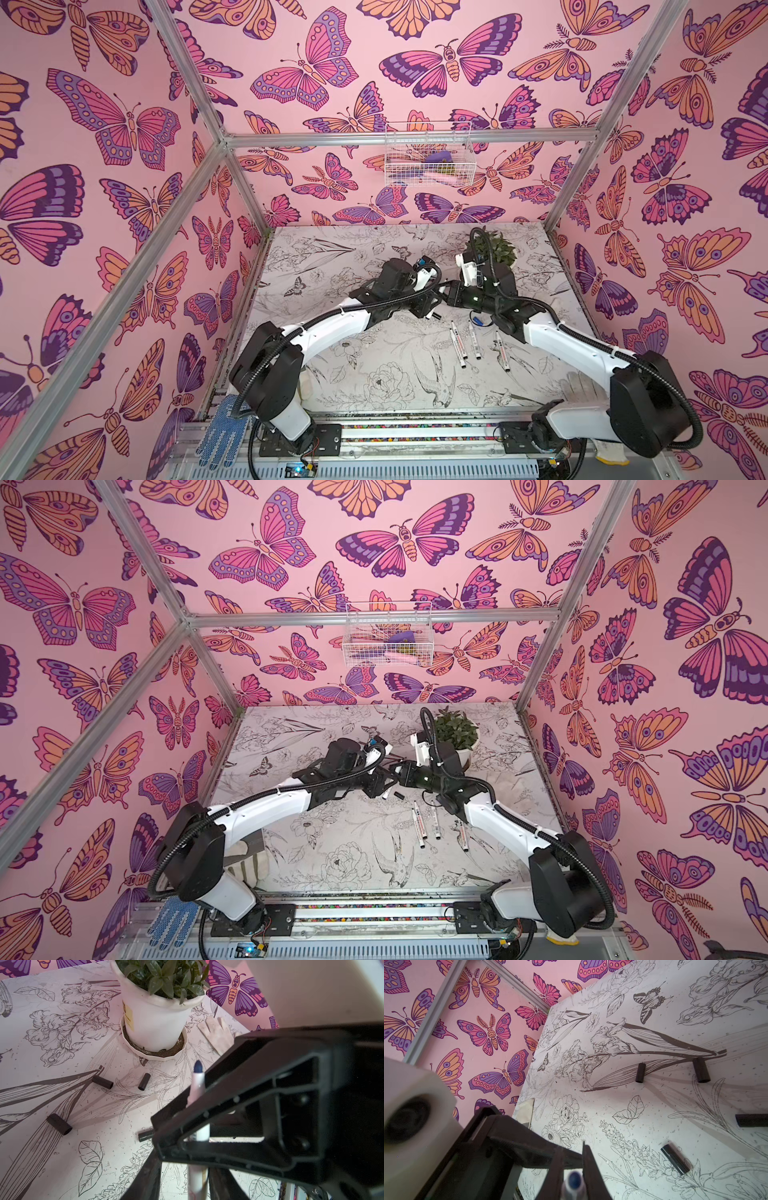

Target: Insert the pens into the pen caps

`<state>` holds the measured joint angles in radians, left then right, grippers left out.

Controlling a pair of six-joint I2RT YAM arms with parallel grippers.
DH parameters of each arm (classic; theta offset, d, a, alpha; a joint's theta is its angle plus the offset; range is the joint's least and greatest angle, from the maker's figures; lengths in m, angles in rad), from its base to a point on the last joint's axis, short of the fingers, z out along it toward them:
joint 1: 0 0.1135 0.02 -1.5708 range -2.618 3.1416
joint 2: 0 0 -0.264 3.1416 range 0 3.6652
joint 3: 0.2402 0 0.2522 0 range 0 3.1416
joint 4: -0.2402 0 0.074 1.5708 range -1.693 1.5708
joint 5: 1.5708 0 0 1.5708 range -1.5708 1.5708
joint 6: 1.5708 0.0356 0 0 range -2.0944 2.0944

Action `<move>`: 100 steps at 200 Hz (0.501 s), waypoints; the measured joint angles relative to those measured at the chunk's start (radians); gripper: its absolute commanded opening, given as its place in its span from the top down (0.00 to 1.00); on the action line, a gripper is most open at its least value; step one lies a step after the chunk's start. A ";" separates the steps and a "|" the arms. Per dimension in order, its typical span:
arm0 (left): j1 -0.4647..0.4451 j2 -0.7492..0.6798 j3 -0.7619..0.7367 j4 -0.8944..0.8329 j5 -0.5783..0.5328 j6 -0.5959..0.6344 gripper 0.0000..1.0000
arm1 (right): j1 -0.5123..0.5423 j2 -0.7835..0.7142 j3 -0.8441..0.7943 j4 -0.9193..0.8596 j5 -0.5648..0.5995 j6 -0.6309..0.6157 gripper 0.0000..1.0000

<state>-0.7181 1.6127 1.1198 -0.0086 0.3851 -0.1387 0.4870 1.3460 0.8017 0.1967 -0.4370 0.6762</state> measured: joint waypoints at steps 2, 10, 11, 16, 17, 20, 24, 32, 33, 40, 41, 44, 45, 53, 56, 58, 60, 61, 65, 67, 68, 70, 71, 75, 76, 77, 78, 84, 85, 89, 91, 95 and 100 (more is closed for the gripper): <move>0.000 0.000 0.000 -0.001 0.002 0.000 0.59 | -0.001 0.000 0.000 0.000 -0.003 0.000 1.00; 0.000 0.003 0.002 -0.004 0.010 0.000 0.59 | -0.002 0.000 0.001 0.000 -0.017 -0.001 1.00; 0.000 0.003 0.002 -0.004 0.011 0.000 0.59 | -0.002 0.000 0.001 0.000 -0.020 -0.001 1.00; 0.000 0.006 0.005 -0.008 0.016 0.000 0.59 | -0.003 0.000 0.002 0.000 -0.030 -0.001 1.00; 0.000 0.007 0.005 -0.008 0.016 0.000 0.59 | -0.004 0.000 0.002 0.000 -0.031 -0.001 1.00; 0.000 0.009 0.006 -0.010 0.019 0.000 0.58 | -0.005 0.000 0.003 0.000 -0.037 -0.001 1.00; 0.000 0.011 0.008 -0.012 0.021 0.000 0.58 | -0.006 0.000 0.004 0.000 -0.045 -0.001 1.00; 0.000 0.016 0.010 -0.014 0.031 0.000 0.58 | -0.009 0.000 0.007 -0.001 -0.061 -0.001 1.00; 0.000 0.017 0.011 -0.014 0.032 0.000 0.58 | -0.009 0.000 0.007 -0.002 -0.063 -0.001 1.00; 0.000 0.020 0.011 -0.014 0.039 0.000 0.59 | -0.012 0.000 0.010 -0.003 -0.075 0.000 1.00; 0.000 0.020 0.011 -0.015 0.040 0.000 0.59 | -0.013 0.000 0.010 -0.002 -0.078 0.000 1.00; 0.000 0.021 0.011 -0.015 0.043 -0.001 0.59 | -0.014 0.001 0.011 -0.003 -0.083 0.000 1.00; 0.000 0.021 0.011 -0.015 0.043 -0.001 0.60 | -0.014 0.001 0.012 -0.003 -0.085 0.000 1.00; 0.000 0.022 0.011 -0.016 0.047 -0.002 0.63 | -0.018 0.002 0.016 -0.004 -0.099 0.000 1.00; 0.000 0.022 0.011 -0.015 0.050 -0.001 0.64 | -0.020 0.002 0.018 -0.005 -0.103 0.000 1.00; 0.000 0.022 0.011 -0.015 0.050 -0.001 0.65 | -0.020 0.003 0.019 -0.005 -0.105 0.000 1.00; 0.000 0.022 0.011 -0.015 0.051 -0.003 0.65 | -0.021 0.003 0.019 -0.005 -0.107 0.000 1.00; 0.000 0.022 0.011 -0.015 0.052 -0.001 0.65 | -0.021 0.003 0.019 -0.005 -0.108 0.000 1.00; 0.000 0.022 0.011 -0.014 0.054 -0.001 0.65 | -0.021 0.003 0.021 -0.006 -0.112 0.000 1.00; 0.000 0.022 0.012 -0.014 0.054 -0.002 0.65 | -0.023 0.003 0.021 -0.006 -0.114 0.000 1.00; 0.000 0.022 0.012 -0.014 0.055 0.000 0.65 | -0.023 0.003 0.021 -0.006 -0.115 0.000 1.00; 0.000 0.022 0.012 -0.014 0.056 -0.001 0.65 | -0.024 0.003 0.021 -0.006 -0.117 0.000 1.00; 0.000 0.022 0.012 -0.014 0.056 -0.001 0.65 | -0.024 0.003 0.021 -0.006 -0.118 0.000 1.00; 0.000 0.022 0.012 -0.015 0.057 -0.001 0.65 | -0.025 0.003 0.022 -0.006 -0.121 0.000 1.00; 0.000 0.022 0.012 -0.014 0.057 0.000 0.65 | -0.026 0.003 0.022 -0.006 -0.122 0.000 1.00; 0.000 0.022 0.012 -0.014 0.057 0.000 0.65 | -0.026 0.003 0.022 -0.006 -0.123 0.000 1.00; 0.000 0.022 0.012 -0.015 0.057 -0.001 0.65 | -0.026 0.003 0.022 -0.006 -0.124 0.000 1.00; 0.000 0.022 0.012 -0.015 0.058 -0.001 0.66 | -0.027 0.003 0.022 -0.007 -0.128 0.000 1.00; 0.000 0.022 0.012 -0.015 0.058 -0.001 0.66 | -0.027 0.003 0.022 -0.007 -0.128 0.000 1.00; 0.000 0.022 0.012 -0.015 0.060 0.000 0.67 | -0.028 0.004 0.022 -0.007 -0.131 0.000 1.00; 0.000 0.022 0.012 -0.015 0.060 -0.001 0.68 | -0.028 0.004 0.022 -0.007 -0.132 0.000 1.00; 0.000 0.022 0.012 -0.015 0.061 0.000 0.68 | -0.029 0.004 0.022 -0.007 -0.133 0.000 1.00; 0.000 0.022 0.013 -0.015 0.062 -0.001 0.69 | -0.029 0.004 0.022 -0.008 -0.134 0.000 1.00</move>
<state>-0.7185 1.6344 1.1324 -0.0238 0.4473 -0.1394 0.4583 1.3502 0.8234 0.1890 -0.5709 0.6758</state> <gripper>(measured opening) 0.327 0.163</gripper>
